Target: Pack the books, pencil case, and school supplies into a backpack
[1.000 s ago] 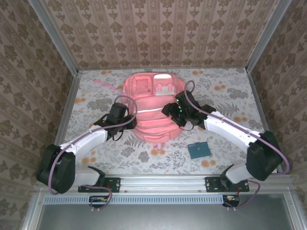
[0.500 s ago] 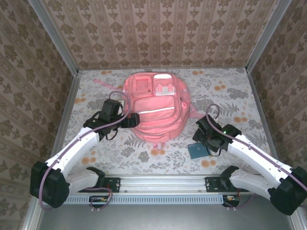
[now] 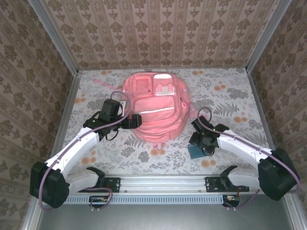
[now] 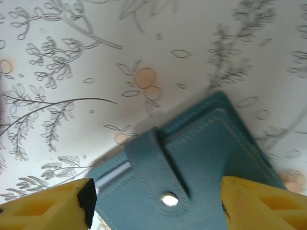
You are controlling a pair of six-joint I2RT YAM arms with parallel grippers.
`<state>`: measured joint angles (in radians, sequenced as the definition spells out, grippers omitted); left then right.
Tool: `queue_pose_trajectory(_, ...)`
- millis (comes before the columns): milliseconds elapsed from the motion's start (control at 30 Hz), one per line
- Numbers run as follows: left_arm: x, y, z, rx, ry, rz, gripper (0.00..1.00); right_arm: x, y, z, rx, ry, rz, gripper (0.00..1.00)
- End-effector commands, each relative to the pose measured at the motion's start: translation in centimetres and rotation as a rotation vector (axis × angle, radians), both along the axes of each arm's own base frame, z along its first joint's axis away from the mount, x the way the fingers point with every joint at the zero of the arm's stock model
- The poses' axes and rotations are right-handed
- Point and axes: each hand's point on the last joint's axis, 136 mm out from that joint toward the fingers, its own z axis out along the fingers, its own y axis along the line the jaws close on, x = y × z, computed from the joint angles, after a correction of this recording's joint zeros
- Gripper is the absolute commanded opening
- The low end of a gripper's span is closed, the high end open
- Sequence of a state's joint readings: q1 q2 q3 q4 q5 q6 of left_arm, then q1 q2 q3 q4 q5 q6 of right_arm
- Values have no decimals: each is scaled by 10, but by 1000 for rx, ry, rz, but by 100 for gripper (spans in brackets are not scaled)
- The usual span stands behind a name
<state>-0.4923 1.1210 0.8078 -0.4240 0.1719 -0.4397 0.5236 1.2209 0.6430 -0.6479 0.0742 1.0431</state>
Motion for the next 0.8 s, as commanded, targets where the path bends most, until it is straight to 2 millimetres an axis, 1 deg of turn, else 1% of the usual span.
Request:
queue_pose_trajectory(0, -2, -8, 14, -32, -25, -39, 100, 18, 22, -6, 86, -49, 69, 69)
queue_pose_trajectory(67, -3, -11, 15, -46, -23, -46, 100, 29, 36, -5, 135, -85, 114, 68)
queue_pose_trajectory(133, -4, -14, 16, -55, -21, -57, 100, 38, 46, 2, 167, -120, 150, 68)
queue_pose_trajectory(167, -4, -16, 17, -59, -20, -63, 100, 40, 45, 6, 158, -126, 148, 67)
queue_pose_trajectory(233, -6, -20, 18, -62, -17, -75, 100, 39, 35, 16, 111, -132, 127, 67)
queue_pose_trajectory(300, -9, -26, 19, -67, -14, -90, 100, 27, 15, 22, 43, -110, 71, 67)
queue_pose_trajectory(367, -13, -34, 20, -74, -12, -116, 100, 8, -6, 23, -11, -68, -3, 66)
queue_pose_trajectory(467, -16, -46, 19, -66, -6, -145, 100, -20, -24, 19, -19, -20, -108, 61)
queue_pose_trajectory(533, -16, -50, 18, -55, -8, -155, 100, -33, -26, 13, 28, -8, -172, 58)
queue_pose_trajectory(600, -15, -53, 18, -41, -10, -161, 100, -39, -23, 4, 98, -15, -232, 54)
queue_pose_trajectory(667, -13, -55, 19, -33, -8, -166, 100, -38, -17, -4, 169, -35, -284, 51)
queue_pose_trajectory(767, -11, -57, 22, -26, -12, -171, 100, -33, -13, -10, 206, -51, -323, 49)
